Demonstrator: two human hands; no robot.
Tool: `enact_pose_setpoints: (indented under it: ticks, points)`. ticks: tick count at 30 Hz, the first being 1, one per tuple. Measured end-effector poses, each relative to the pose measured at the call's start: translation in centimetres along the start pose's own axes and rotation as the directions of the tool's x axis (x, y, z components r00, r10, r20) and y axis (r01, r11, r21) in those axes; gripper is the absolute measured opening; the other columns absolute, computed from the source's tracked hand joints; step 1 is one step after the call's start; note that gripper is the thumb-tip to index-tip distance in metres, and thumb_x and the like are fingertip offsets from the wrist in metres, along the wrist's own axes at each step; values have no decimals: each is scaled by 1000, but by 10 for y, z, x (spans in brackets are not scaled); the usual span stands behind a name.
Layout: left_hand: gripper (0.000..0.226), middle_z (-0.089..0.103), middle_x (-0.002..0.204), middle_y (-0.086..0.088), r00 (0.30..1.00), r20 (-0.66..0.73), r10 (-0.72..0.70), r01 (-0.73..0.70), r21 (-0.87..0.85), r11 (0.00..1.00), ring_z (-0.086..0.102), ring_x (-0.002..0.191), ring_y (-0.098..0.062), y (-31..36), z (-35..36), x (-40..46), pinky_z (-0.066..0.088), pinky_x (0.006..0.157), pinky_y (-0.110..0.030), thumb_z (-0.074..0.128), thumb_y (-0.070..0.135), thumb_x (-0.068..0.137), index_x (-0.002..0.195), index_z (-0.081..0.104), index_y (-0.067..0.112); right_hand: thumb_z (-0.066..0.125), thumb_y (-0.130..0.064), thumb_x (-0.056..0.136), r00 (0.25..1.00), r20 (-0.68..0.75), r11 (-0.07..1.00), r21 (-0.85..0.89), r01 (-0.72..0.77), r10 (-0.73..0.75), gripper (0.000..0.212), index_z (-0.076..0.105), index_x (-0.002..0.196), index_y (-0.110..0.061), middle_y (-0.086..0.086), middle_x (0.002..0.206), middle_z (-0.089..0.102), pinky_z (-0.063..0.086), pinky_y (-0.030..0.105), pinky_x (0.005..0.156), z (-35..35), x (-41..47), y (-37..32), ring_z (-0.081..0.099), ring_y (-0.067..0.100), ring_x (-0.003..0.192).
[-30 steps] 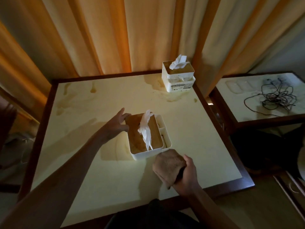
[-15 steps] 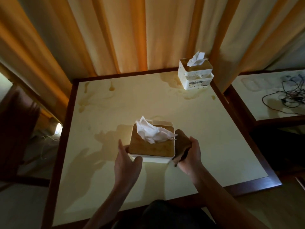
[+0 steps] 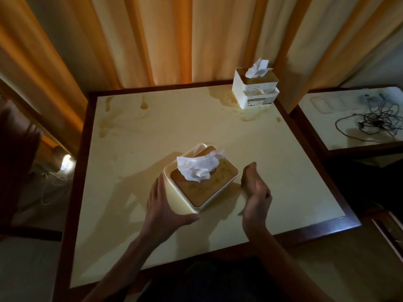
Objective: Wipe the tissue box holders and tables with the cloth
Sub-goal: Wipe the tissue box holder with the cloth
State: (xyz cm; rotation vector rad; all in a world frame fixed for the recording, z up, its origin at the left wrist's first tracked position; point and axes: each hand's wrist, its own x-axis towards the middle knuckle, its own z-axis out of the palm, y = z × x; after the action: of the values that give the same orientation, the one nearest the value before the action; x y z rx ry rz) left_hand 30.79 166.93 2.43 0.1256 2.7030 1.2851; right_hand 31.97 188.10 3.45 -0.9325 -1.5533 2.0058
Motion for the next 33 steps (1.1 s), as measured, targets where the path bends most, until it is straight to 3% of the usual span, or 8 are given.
enact_pose_setpoints:
  ticks: [2,6,11,13,17,22,27,33]
  points:
    - [151,9,158,12,999,26,46,-49,122,991,2,145,-3,-1,5,12,18,119,-40,82,74,39,155,1,20,29,-26,104,909,272,907,-197,373,-315,49,47,148,-12,-5,152,48,28,40,121,-5,-4,16,37,13,145]
    - [153,1,165,1,997,56,52,-62,191,980,-6,151,-15,2,16,24,8,122,-45,69,83,39,155,-3,14,27,-31,99,724,568,516,-516,684,-392,52,41,149,-34,-24,155,31,21,34,121,-6,-4,36,18,1,150]
    - [131,16,162,-8,993,18,120,-121,176,977,3,151,-20,-9,19,23,17,118,-54,60,76,57,154,9,5,28,-31,105,184,909,-13,-203,979,-373,49,53,143,-13,7,153,45,30,57,113,-26,-36,73,33,27,148]
    - [115,18,161,-13,991,18,131,-132,179,975,7,151,-29,-13,18,22,20,114,-65,53,70,69,153,12,1,29,-32,106,92,944,-76,-121,990,-317,49,55,142,-10,8,152,48,31,58,113,-29,-35,71,33,27,148]
    - [129,32,154,-8,987,-56,152,-140,173,975,32,141,-32,-4,22,23,31,109,-57,72,76,53,147,21,5,28,-27,104,121,931,-80,-157,984,-344,47,53,142,-12,7,146,54,28,58,115,-28,-7,45,40,23,144]
    - [135,32,151,-2,989,-84,122,-108,158,982,38,132,-26,-1,27,23,35,107,-56,80,71,42,147,22,10,35,-29,101,538,734,93,-554,828,-416,49,49,146,-18,-2,152,45,21,63,116,-31,29,33,27,17,150]
    - [138,27,157,-15,986,-52,159,-149,165,975,31,142,-34,-15,31,25,31,110,-62,64,87,50,149,18,3,29,-32,105,154,936,-75,-186,980,-318,50,57,140,-10,7,153,45,24,61,116,-40,-19,66,35,27,147]
    - [133,23,157,-23,982,-44,182,-174,153,973,29,141,-40,-20,31,24,28,112,-60,56,86,62,150,15,-5,26,-34,105,136,933,-119,-185,975,-333,53,63,134,-10,7,147,53,27,57,116,-28,-24,54,40,23,144]
